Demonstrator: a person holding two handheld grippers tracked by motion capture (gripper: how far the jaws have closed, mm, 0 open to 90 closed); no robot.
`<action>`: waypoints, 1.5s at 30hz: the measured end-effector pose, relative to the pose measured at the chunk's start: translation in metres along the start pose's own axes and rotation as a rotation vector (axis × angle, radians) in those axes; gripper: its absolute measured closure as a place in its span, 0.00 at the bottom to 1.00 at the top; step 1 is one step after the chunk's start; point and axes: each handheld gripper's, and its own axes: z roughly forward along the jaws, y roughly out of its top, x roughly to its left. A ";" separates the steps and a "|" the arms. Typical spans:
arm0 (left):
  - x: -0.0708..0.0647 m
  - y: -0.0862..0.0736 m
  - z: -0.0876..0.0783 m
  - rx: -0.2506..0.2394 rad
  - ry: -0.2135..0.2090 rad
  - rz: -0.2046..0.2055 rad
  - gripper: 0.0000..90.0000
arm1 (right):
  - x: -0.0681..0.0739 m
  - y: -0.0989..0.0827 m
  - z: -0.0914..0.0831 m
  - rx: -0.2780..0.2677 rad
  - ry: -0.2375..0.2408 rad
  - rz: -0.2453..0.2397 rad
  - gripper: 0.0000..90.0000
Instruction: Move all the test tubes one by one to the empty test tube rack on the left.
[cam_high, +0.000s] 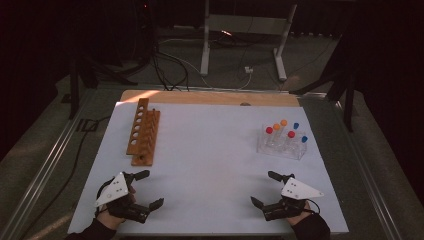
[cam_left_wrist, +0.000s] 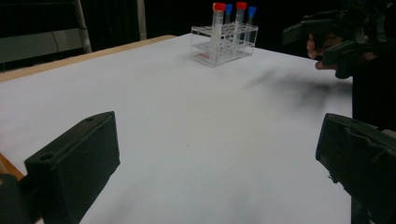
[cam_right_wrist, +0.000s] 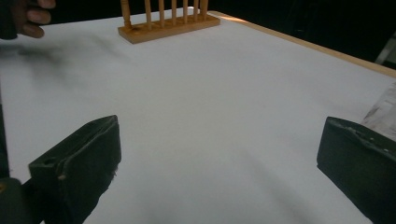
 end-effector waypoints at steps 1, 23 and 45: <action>0.000 0.000 0.000 0.001 -0.002 -0.001 0.01 | 0.000 0.000 0.000 0.000 0.000 0.007 0.00; 0.000 0.001 -0.002 -0.015 0.003 -0.003 0.01 | 0.002 0.033 -0.002 -0.022 0.076 0.038 0.00; -0.001 0.001 -0.003 -0.017 0.000 -0.005 0.01 | -0.060 0.085 -0.017 -0.147 -0.257 0.061 0.00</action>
